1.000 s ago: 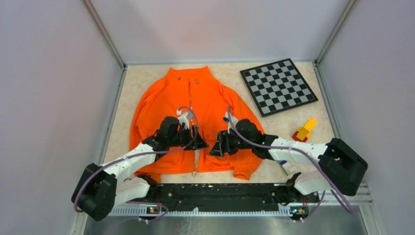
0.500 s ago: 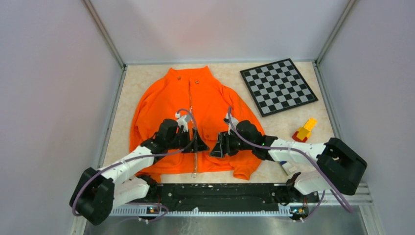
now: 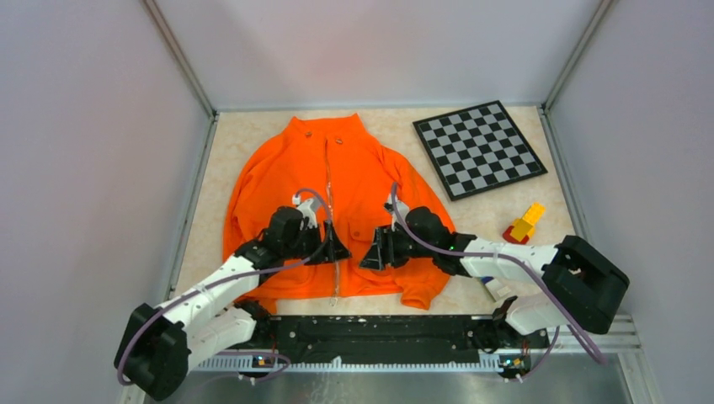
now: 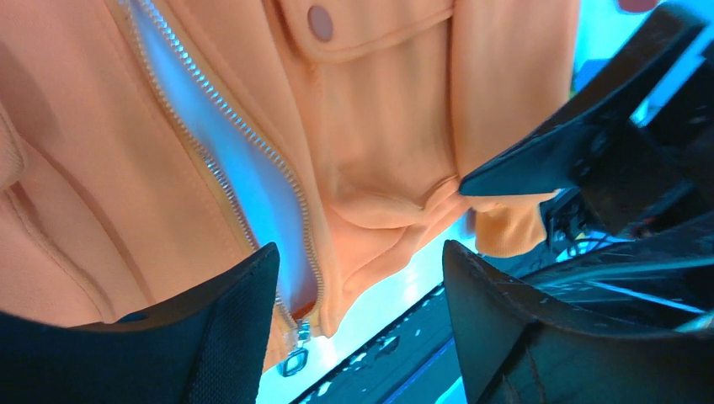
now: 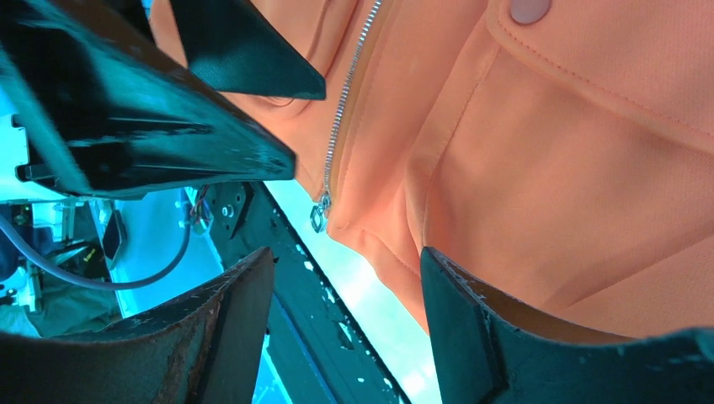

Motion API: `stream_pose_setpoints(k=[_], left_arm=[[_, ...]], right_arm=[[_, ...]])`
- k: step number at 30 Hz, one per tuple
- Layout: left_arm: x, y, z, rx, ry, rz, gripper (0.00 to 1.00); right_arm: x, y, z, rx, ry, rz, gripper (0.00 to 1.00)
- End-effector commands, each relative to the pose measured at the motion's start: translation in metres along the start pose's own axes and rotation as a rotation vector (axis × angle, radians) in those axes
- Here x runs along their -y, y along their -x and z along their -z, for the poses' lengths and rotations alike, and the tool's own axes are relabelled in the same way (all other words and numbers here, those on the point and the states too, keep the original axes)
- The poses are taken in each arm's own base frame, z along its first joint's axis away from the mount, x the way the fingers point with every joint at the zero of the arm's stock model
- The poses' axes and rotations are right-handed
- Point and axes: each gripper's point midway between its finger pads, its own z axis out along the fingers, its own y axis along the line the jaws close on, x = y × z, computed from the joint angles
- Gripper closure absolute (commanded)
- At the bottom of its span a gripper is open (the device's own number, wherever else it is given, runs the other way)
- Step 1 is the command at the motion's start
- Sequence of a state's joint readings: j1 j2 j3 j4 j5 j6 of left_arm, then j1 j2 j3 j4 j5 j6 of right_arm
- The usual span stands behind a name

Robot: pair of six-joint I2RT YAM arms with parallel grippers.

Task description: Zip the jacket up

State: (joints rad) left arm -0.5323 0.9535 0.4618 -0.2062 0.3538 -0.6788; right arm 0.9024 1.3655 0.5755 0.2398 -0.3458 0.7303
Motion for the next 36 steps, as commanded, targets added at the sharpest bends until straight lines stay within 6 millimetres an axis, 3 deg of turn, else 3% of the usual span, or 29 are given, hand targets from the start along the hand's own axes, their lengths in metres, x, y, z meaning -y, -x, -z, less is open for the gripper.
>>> stream_pose_setpoints(k=[1,11,18,30,36], left_arm=[[0.0,-0.018,-0.01,-0.067,-0.05,0.038,0.33],[-0.006,-0.03,-0.023,-0.114,-0.079,0.042,0.71],[0.016,-0.019,-0.017,-0.096,-0.157,0.05,0.99],[0.051,0.008,-0.001,0.004,-0.255,0.228,1.0],[0.055,0.013,-0.001,0.011,-0.262,0.221,1.0]], right_arm=[[-0.014,0.003,-0.004,0.015,0.054,0.019,0.37],[-0.02,-0.004,-0.013,-0.001,0.086,0.013,0.42],[-0.028,-0.01,-0.022,0.029,0.114,0.009,0.47],[-0.023,-0.004,-0.02,0.153,0.089,-0.03,0.42],[-0.038,0.003,-0.02,0.206,0.113,-0.02,0.51]])
